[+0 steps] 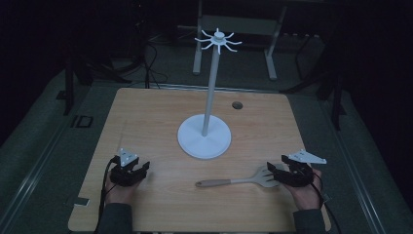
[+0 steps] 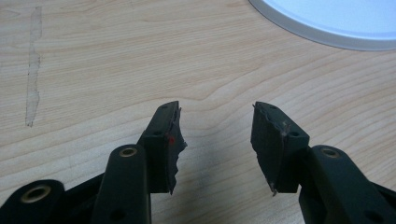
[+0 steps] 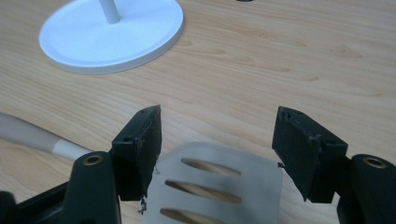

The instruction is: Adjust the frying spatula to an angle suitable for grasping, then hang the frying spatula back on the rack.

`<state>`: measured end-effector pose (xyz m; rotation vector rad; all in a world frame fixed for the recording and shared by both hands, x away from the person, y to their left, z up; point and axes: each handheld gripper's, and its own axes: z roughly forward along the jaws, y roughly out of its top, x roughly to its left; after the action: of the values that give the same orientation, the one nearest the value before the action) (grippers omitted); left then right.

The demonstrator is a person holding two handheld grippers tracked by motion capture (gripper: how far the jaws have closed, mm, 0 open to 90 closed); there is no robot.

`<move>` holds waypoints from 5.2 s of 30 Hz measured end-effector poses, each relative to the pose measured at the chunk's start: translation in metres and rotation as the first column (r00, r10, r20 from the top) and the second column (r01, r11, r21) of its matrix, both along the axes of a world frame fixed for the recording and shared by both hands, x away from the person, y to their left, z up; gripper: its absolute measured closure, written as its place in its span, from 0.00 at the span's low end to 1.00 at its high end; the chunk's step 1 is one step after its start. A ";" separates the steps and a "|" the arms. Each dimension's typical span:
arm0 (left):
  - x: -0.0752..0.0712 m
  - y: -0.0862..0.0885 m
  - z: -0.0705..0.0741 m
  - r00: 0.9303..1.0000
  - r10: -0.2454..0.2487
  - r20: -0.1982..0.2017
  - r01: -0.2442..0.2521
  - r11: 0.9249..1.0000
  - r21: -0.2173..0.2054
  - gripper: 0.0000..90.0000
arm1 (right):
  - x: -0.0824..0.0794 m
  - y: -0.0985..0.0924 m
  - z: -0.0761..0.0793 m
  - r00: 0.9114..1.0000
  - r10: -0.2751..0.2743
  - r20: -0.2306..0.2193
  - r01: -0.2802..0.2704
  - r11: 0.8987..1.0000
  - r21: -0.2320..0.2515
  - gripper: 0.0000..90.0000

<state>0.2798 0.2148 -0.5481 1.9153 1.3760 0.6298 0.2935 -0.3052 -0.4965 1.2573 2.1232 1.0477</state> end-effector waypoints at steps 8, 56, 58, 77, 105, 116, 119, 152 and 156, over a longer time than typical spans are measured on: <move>-0.002 0.000 0.002 1.000 -0.010 0.023 0.009 1.000 0.018 0.56 | 0.007 0.018 0.011 0.997 0.080 -0.001 -0.080 0.992 -0.098 0.48; -0.004 -0.004 0.001 0.998 -0.054 0.040 0.053 0.998 0.044 0.52 | 0.020 0.122 -0.024 0.776 0.536 -0.334 -0.624 0.729 -0.281 0.64; -0.004 -0.004 0.001 0.998 -0.056 0.041 0.055 0.998 0.042 0.52 | 0.021 0.127 -0.031 0.760 0.547 -0.351 -0.642 0.714 -0.279 0.66; -0.002 -0.007 0.000 0.997 -0.066 0.030 0.064 0.996 0.055 0.51 | 0.032 0.135 -0.038 0.722 0.582 -0.373 -0.685 0.675 -0.274 0.81; -0.001 -0.006 0.000 0.998 -0.056 0.027 0.054 0.997 0.055 0.50 | 0.072 0.135 -0.033 0.826 0.387 -0.410 -0.522 0.801 -0.294 0.81; -0.001 -0.005 0.000 0.998 -0.053 0.030 0.051 0.997 0.055 0.50 | 0.076 0.141 -0.036 0.834 0.370 -0.409 -0.501 0.819 -0.281 0.82; -0.001 -0.005 0.000 0.998 -0.053 0.032 0.051 0.997 0.055 0.50 | 0.075 0.139 -0.037 0.851 0.362 -0.381 -0.483 0.826 -0.292 0.82; -0.001 -0.004 0.002 0.997 -0.051 0.051 0.049 0.998 0.040 0.50 | 0.061 0.122 0.011 0.946 0.314 -0.083 -0.324 0.930 -0.171 0.82; -0.001 -0.004 0.002 0.997 -0.049 0.051 0.047 0.998 0.040 0.50 | 0.061 0.120 0.017 0.952 0.303 -0.040 -0.306 0.941 -0.144 0.82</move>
<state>0.2785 0.2104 -0.5463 1.9430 1.2899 0.6832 0.3541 -0.1851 -0.4791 0.8891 2.4135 0.9779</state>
